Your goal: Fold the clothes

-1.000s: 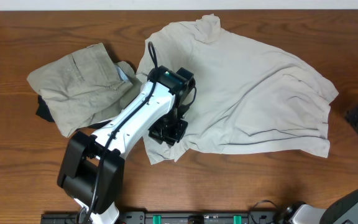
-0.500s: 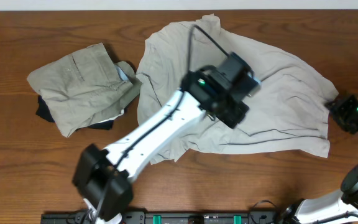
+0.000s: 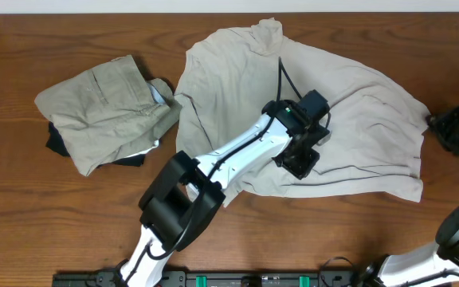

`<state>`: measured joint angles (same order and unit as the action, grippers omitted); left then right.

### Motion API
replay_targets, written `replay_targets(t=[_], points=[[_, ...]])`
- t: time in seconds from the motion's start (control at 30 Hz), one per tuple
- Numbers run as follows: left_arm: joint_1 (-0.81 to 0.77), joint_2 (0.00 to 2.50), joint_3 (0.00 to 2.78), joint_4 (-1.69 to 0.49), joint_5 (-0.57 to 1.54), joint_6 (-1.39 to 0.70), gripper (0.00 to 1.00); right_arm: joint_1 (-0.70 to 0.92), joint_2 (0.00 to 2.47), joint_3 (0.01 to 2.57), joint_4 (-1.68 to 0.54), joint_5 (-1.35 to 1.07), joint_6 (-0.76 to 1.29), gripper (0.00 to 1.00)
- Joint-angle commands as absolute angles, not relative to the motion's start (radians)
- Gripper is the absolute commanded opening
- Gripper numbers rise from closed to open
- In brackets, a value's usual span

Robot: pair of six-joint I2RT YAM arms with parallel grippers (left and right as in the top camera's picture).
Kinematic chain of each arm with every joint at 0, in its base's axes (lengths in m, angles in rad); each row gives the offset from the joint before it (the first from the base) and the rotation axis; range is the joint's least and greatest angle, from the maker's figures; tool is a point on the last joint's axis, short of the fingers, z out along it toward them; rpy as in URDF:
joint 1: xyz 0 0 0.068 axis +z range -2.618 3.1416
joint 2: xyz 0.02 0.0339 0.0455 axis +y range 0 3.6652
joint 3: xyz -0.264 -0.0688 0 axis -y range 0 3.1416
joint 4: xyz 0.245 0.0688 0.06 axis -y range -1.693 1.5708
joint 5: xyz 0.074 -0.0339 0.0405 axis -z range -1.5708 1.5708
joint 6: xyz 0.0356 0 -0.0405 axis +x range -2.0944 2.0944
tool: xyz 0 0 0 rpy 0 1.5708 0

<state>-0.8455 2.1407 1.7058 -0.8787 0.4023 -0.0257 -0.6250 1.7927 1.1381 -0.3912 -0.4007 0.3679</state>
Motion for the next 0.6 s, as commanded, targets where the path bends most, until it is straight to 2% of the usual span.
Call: replay_targets(t=[0.0,0.1,0.33,0.4,0.57], points=[[-0.844,2.169,1.705,-0.892,0.435,-0.016,0.46,-0.599,1.849,1.154,-0.356,-0.393,0.420,0.51],[-0.844,2.183,1.698,-0.900,0.447,-0.018,0.46,-0.602,1.883,1.154,-0.346,-0.382,0.419,0.59],[-0.844,2.186,1.674,-0.899,0.446,-0.020,0.46,-0.621,1.941,1.154,-0.337,-0.369,0.419,0.56],[-0.844,2.187,1.671,-0.899,0.445,-0.020,0.47,-0.619,1.958,1.154,-0.314,-0.370,0.436,0.50],[-0.844,2.189,1.671,-0.899,0.445,-0.020,0.47,-0.620,1.998,1.154,-0.178,-0.454,0.495,0.20]])
